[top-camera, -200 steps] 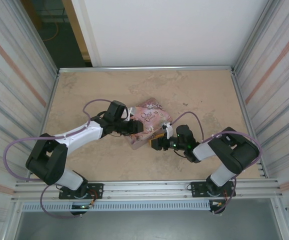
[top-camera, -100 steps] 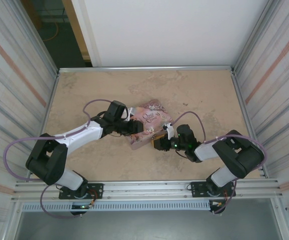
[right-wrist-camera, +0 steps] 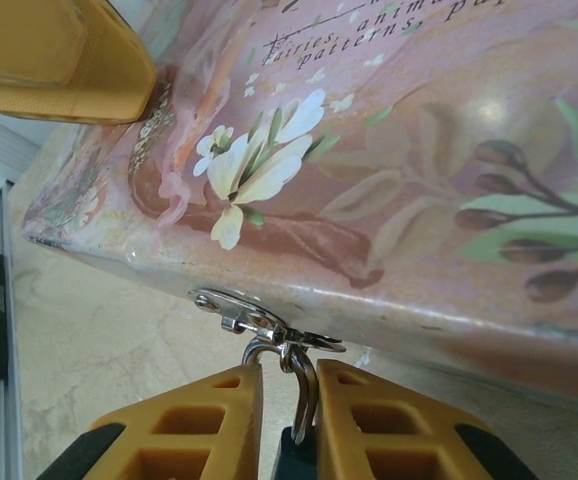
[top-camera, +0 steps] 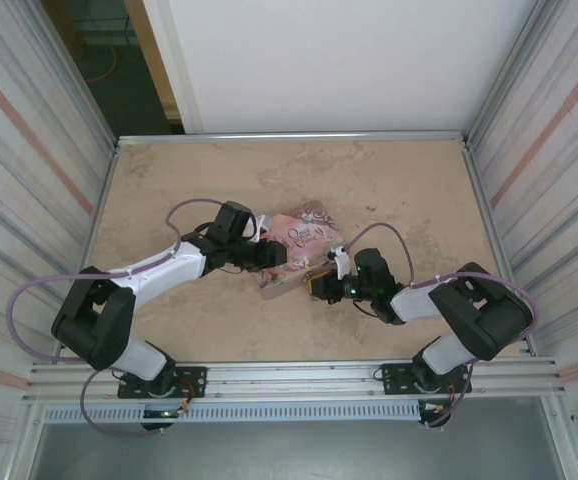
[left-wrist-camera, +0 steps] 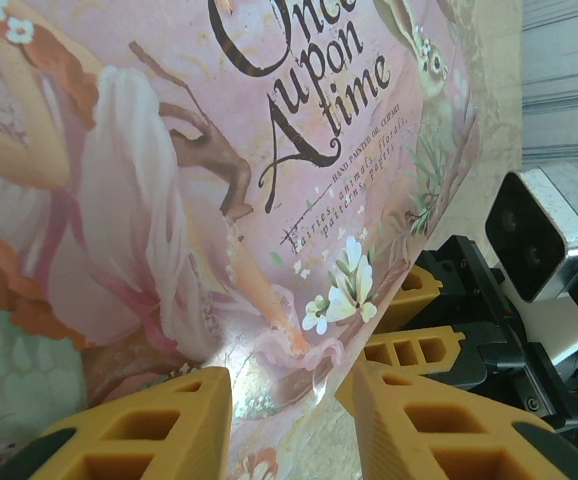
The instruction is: Unlock a padlock with a key
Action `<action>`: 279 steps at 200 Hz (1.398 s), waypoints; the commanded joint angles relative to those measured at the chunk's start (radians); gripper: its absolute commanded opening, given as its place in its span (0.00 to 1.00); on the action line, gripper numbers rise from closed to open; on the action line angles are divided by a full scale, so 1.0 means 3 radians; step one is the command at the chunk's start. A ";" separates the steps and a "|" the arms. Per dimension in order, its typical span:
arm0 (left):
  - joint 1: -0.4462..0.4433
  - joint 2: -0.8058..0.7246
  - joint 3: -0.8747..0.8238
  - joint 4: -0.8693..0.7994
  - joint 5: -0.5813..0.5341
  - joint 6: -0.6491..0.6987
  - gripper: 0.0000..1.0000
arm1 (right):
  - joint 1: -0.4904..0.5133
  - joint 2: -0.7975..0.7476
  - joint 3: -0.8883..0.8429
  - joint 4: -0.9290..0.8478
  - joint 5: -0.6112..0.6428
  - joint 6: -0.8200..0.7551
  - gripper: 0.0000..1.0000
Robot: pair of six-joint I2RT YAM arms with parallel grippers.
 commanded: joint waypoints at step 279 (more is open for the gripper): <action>-0.0118 0.0082 -0.0388 -0.0076 -0.0148 -0.0071 0.38 | 0.0122 0.0422 0.0008 0.1032 0.0807 0.1347 0.00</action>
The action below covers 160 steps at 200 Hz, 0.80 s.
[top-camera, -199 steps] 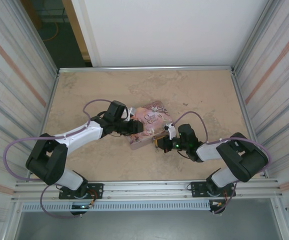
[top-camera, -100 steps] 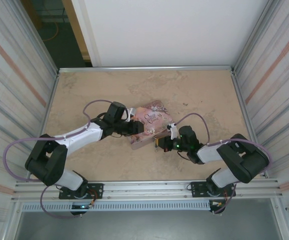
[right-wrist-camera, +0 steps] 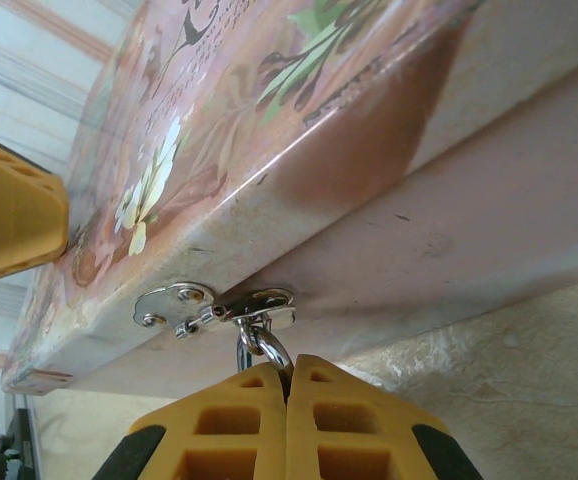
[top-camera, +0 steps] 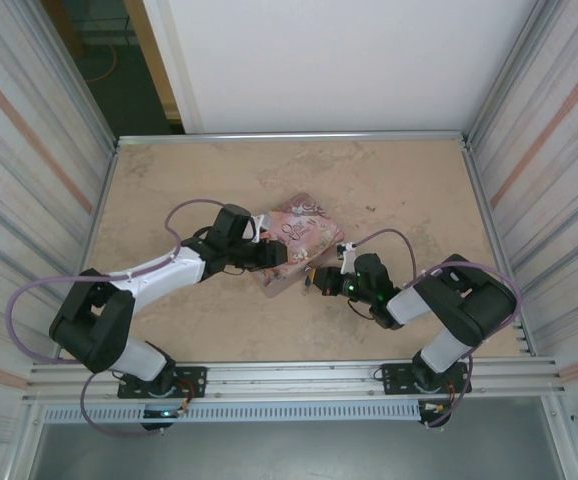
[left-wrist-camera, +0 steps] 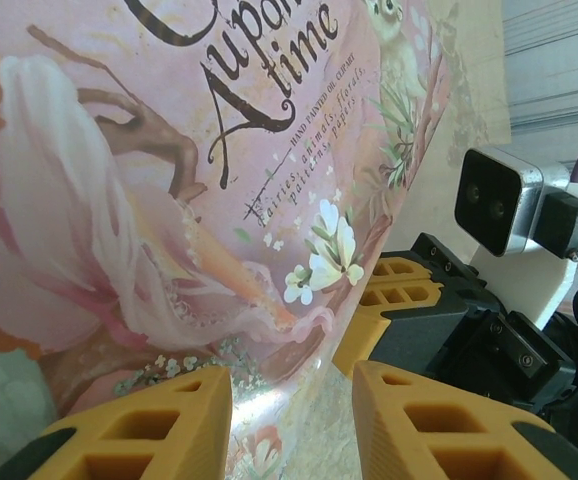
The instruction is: Unlock a padlock with a key
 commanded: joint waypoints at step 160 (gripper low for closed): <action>-0.0076 0.0160 -0.0242 -0.0408 -0.0024 -0.0034 0.38 | -0.0095 -0.0060 0.0192 0.0255 0.0271 0.0534 0.00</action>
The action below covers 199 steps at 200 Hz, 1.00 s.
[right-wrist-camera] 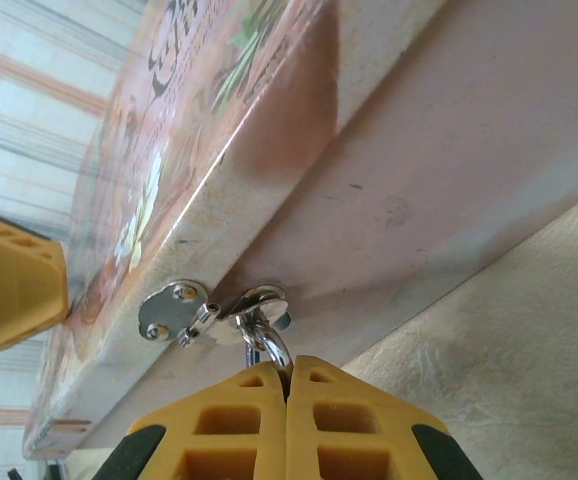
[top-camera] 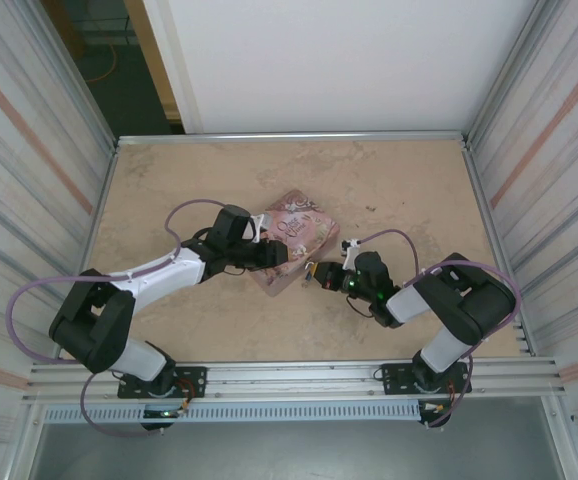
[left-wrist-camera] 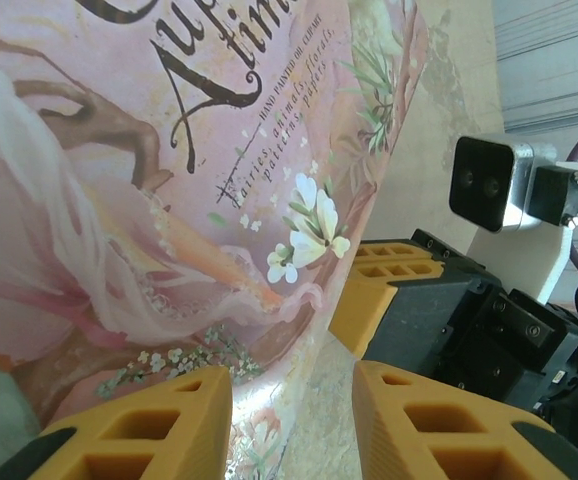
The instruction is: Unlock a padlock with a key
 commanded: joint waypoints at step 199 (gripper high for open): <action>-0.0069 0.0081 -0.0182 -0.0529 0.0002 -0.0031 0.38 | -0.0115 -0.0017 0.0412 0.0066 0.0344 0.0305 0.00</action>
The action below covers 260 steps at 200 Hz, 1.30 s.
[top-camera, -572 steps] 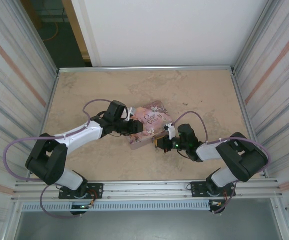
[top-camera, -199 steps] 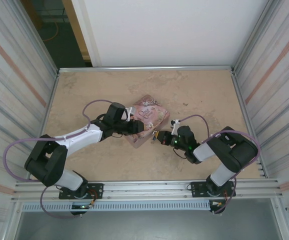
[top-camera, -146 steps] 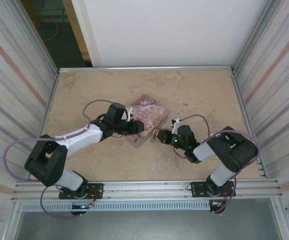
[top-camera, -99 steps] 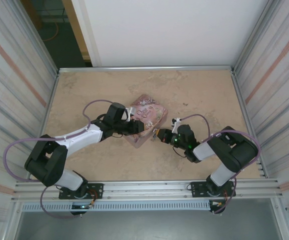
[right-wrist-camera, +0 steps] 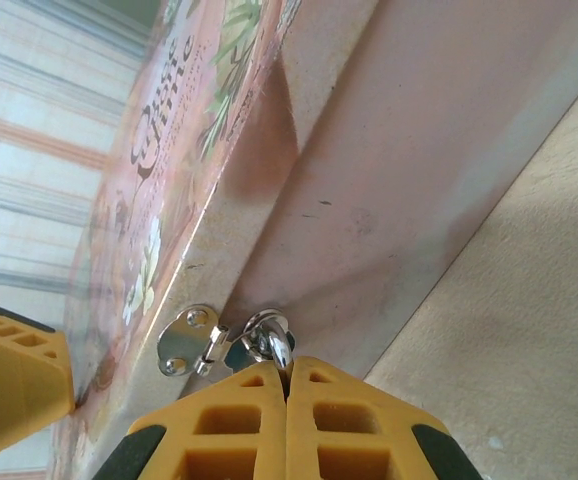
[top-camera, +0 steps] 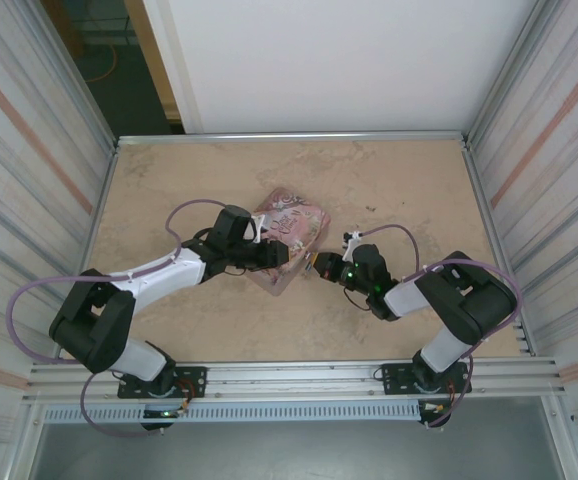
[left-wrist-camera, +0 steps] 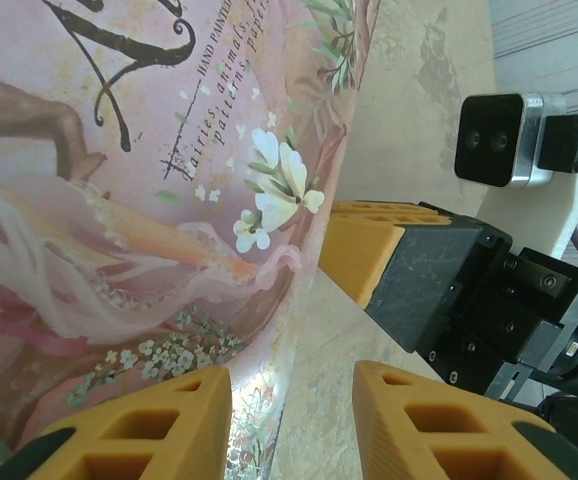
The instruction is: Unlock a padlock with a key
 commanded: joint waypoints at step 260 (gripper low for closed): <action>0.0310 -0.0802 -0.0100 -0.0499 0.0065 0.0020 0.48 | -0.0486 -0.2306 0.0027 -0.2525 0.0371 -0.0971 0.00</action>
